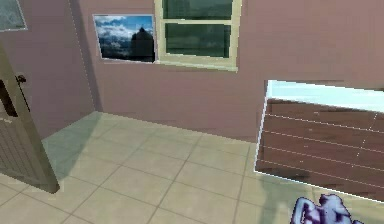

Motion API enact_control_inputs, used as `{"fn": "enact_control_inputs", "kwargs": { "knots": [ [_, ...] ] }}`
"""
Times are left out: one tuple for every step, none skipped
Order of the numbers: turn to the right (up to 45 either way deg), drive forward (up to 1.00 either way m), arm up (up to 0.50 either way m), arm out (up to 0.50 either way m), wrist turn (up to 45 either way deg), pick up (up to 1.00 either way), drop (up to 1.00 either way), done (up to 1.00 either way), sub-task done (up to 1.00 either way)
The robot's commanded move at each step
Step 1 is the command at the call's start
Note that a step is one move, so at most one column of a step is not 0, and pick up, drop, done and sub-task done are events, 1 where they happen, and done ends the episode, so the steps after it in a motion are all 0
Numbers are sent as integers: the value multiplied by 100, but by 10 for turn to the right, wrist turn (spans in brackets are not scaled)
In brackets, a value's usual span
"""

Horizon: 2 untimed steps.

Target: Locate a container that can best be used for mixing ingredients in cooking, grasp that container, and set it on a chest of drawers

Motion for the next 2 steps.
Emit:
{"fn": "enact_control_inputs", "kwargs": {
  "knots": [
    [0,0,0,0,0,100,0,0,0],
    [0,0,10,0,0,0,0,0,0]
  ]
}}
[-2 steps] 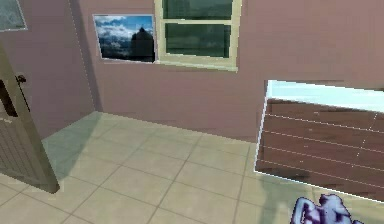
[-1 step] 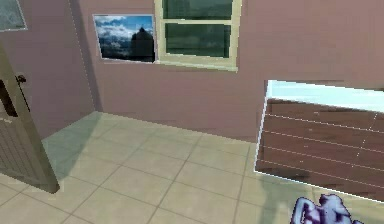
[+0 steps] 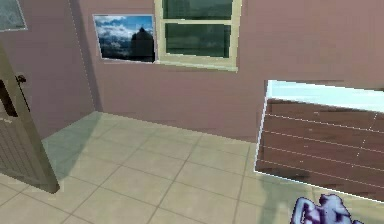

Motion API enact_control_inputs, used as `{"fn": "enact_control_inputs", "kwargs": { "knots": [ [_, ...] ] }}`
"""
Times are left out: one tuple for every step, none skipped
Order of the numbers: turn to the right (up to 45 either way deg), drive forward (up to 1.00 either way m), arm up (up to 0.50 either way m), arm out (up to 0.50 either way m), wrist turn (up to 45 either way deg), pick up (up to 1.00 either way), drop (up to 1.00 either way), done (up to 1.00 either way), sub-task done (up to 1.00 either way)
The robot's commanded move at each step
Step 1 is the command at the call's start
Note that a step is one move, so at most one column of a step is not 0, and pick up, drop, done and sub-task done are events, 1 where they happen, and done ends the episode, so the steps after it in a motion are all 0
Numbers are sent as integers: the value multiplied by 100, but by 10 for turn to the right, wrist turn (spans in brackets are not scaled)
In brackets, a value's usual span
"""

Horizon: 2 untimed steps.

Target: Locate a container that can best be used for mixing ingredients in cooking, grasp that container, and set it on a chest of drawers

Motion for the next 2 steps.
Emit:
{"fn": "enact_control_inputs", "kwargs": {
  "knots": [
    [0,0,20,0,0,0,0,0,0],
    [0,0,0,0,-450,0,0,0,0]
  ]
}}
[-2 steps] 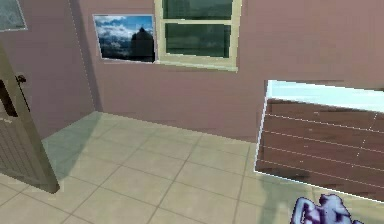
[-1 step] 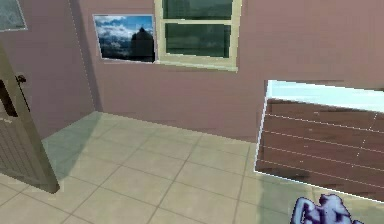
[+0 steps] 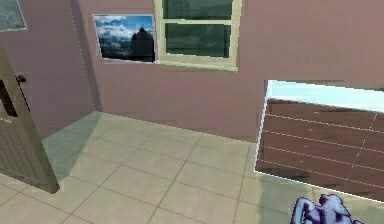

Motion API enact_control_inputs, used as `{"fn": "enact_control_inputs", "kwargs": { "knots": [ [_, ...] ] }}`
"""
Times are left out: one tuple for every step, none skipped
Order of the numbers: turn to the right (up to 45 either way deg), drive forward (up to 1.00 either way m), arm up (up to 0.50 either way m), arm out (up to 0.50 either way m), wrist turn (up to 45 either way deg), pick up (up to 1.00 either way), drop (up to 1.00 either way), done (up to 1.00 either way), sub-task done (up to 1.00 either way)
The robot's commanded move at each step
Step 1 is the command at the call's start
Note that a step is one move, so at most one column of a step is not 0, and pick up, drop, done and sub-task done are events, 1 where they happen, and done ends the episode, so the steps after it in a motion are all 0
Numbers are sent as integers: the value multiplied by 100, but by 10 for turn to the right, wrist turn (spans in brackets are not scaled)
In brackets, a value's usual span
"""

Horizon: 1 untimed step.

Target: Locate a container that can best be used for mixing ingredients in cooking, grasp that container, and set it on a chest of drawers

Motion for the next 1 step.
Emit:
{"fn": "enact_control_inputs", "kwargs": {
  "knots": [
    [0,0,0,0,-450,0,0,0,0]
  ]
}}
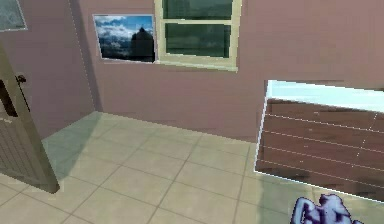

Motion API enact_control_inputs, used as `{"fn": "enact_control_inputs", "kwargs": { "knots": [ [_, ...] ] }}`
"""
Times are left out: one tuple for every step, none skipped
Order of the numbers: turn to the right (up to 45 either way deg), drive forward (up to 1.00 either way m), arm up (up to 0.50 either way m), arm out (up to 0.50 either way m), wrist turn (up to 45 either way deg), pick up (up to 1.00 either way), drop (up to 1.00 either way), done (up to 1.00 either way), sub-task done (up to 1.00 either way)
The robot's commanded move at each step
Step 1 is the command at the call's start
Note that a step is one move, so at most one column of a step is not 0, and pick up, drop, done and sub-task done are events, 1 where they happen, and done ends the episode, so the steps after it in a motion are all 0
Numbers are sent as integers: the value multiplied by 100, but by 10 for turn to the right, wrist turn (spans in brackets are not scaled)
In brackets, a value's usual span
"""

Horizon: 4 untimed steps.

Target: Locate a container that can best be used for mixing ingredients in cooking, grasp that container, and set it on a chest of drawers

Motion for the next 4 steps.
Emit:
{"fn": "enact_control_inputs", "kwargs": {
  "knots": [
    [0,0,0,0,-150,0,0,0,0],
    [0,0,0,-44,0,0,0,0,0],
    [-450,0,0,0,0,0,0,0,0],
    [-240,0,0,0,0,0,0,0,0]
  ]
}}
